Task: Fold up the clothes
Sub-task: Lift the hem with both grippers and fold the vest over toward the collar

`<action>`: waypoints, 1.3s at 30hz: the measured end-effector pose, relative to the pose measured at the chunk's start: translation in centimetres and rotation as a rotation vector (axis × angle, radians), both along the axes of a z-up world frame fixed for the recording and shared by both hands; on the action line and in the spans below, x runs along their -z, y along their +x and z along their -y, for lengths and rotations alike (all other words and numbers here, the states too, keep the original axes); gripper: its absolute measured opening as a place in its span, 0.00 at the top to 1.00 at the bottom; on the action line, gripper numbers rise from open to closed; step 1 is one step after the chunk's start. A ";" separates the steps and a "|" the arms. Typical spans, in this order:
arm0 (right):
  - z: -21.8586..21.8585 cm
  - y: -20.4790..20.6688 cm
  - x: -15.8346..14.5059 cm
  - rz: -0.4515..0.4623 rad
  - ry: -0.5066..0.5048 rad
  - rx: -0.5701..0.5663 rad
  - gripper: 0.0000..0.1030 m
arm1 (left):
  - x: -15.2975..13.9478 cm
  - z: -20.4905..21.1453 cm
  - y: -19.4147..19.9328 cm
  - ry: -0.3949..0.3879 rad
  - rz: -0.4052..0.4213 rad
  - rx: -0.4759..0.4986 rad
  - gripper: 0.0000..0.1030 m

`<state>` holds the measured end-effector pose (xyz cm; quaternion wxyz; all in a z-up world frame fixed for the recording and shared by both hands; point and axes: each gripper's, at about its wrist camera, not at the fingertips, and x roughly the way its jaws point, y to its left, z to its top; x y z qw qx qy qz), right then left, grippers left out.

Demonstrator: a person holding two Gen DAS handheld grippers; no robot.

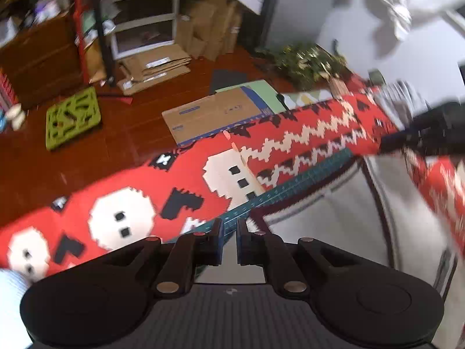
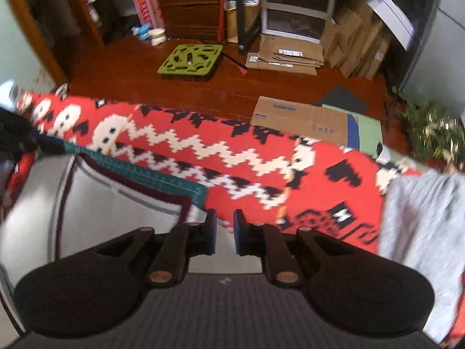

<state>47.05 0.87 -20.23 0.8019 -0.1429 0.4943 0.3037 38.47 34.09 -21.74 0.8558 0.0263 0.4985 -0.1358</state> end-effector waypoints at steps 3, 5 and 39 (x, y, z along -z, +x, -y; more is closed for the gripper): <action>0.9 0.0 -0.2 0.001 -0.046 -0.128 0.82 | 0.2 -0.3 -0.3 0.047 -0.023 0.086 0.78; 1.0 -0.2 -0.1 0.006 -0.071 -0.201 0.79 | 0.5 -0.5 -0.4 0.049 -0.032 0.112 0.77; 0.6 -7.7 -7.9 0.119 -0.033 -0.260 0.99 | -7.6 2.1 -8.5 0.059 0.182 0.236 0.98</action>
